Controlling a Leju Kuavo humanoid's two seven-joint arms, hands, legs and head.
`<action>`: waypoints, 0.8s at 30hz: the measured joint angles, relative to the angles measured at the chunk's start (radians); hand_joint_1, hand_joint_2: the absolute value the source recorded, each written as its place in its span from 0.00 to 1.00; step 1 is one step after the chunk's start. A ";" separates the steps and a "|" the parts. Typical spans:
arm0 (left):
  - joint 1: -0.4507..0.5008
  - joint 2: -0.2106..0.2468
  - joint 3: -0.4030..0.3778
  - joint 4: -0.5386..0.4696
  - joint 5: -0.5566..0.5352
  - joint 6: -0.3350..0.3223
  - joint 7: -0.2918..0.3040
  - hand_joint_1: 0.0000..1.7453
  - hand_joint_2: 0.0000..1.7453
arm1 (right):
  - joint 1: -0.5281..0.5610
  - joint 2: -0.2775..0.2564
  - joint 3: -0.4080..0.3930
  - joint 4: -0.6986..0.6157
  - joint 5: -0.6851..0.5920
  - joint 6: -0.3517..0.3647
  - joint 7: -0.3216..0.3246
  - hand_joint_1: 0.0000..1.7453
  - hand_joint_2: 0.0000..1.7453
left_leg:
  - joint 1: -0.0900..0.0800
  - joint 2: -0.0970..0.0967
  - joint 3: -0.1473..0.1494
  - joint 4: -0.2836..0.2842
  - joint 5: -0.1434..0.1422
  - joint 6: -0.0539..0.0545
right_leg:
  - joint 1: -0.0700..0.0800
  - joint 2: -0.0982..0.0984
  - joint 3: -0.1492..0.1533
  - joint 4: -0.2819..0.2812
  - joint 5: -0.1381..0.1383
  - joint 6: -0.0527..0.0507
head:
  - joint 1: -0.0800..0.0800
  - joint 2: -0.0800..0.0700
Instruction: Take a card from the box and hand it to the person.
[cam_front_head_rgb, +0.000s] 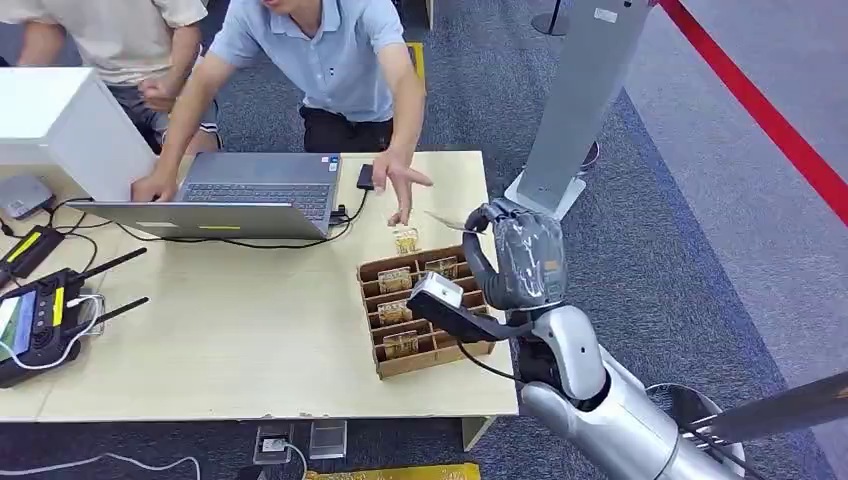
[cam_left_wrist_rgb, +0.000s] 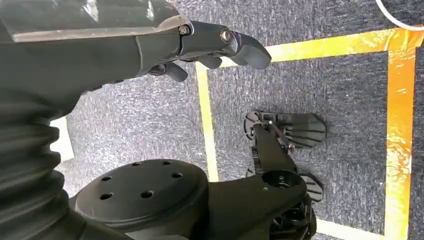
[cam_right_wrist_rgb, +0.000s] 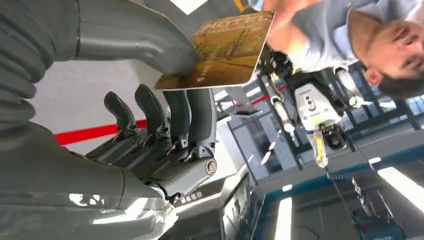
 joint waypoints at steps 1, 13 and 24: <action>0.000 0.000 0.000 0.000 0.000 0.000 0.000 0.00 1.00 | 0.000 0.000 0.001 0.002 0.016 -0.004 0.007 0.82 1.00 | 0.000 0.000 0.000 0.000 0.000 0.000 | 0.000 0.000 0.000 0.000 0.000 0.000 | 0.000 0.000; 0.000 -0.001 0.000 0.000 0.000 0.012 0.011 0.00 1.00 | -0.005 0.002 0.006 0.032 0.356 -0.122 0.112 0.82 1.00 | 0.000 0.000 0.000 0.000 0.000 0.000 | 0.000 0.000 0.000 0.000 0.000 0.000 | -0.001 0.000; 0.000 -0.002 0.000 0.000 0.002 0.021 0.010 0.00 1.00 | -0.006 0.013 0.006 0.069 0.374 -0.125 0.100 0.82 1.00 | 0.000 0.000 0.000 0.000 0.000 0.000 | 0.000 0.000 0.000 0.000 0.000 0.000 | 0.000 0.000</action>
